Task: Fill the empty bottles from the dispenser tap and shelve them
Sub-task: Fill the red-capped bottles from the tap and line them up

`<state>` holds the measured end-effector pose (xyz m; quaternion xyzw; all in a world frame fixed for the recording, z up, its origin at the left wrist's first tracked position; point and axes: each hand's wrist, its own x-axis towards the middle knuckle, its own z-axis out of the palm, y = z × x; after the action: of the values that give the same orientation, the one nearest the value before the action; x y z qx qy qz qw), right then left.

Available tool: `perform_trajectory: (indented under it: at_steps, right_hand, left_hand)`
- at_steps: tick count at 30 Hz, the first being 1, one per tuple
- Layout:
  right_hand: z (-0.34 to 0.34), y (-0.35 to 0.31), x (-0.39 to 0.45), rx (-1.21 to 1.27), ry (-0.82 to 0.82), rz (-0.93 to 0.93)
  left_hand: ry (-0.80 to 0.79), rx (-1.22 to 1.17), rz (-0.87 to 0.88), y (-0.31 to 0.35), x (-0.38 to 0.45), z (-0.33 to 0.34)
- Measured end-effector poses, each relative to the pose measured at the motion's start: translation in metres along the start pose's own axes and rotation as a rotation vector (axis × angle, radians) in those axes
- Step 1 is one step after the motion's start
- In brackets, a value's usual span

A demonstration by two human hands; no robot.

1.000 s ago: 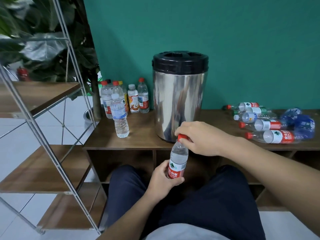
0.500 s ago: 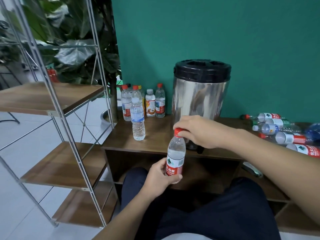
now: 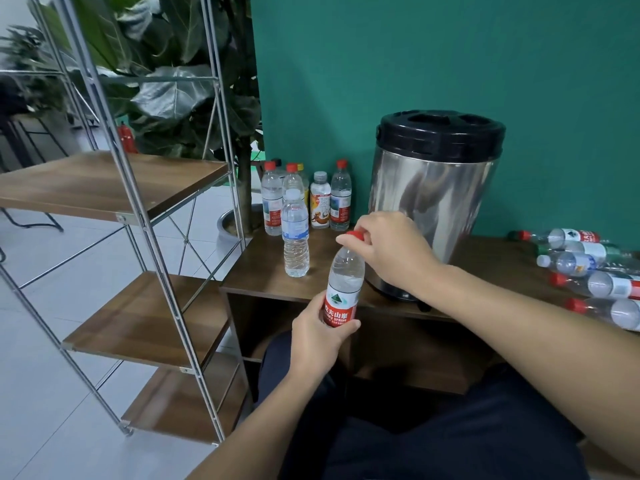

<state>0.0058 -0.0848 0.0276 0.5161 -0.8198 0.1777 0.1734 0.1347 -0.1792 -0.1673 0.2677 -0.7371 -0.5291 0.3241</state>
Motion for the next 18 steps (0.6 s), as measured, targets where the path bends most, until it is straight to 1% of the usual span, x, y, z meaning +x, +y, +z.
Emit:
perform_trajectory:
  at_steps: [2, 3, 5, 6, 8, 11, 14, 16, 18]
  right_hand:
    - [0.011, 0.000, -0.003, 0.260, 0.027, 0.054]
    - [0.019, 0.000, -0.005, 0.368, 0.004, 0.077]
    - [0.038, -0.002, -0.011, 0.528, -0.112, 0.156]
    - [0.049, -0.004, -0.014, 0.566, -0.162, 0.207]
    - [0.075, -0.005, -0.014, 0.601, -0.176, 0.304]
    - [0.107, -0.005, -0.010, 0.692, -0.110, 0.420]
    - [0.122, -0.009, 0.000, 0.646, -0.059, 0.462]
    - [0.127, -0.010, 0.009, 0.618, -0.043, 0.479]
    - [0.132, -0.010, 0.019, 0.602, -0.037, 0.492]
  left_hand:
    - [0.007, -0.019, 0.012, 0.000, 0.007, -0.004]
    - [0.014, -0.027, 0.014, 0.000, 0.011, -0.006]
    - [0.028, -0.046, 0.024, 0.004, 0.020, -0.010]
    - [0.029, -0.056, 0.033, 0.007, 0.025, -0.012]
    - [0.011, -0.056, 0.048, 0.013, 0.036, -0.014]
    - [-0.037, 0.002, 0.075, 0.015, 0.055, -0.017]
    - [-0.064, 0.109, 0.073, 0.016, 0.073, -0.029]
    - [-0.055, 0.132, 0.071, 0.011, 0.085, -0.041]
    - [0.016, 0.130, 0.042, 0.005, 0.094, -0.053]
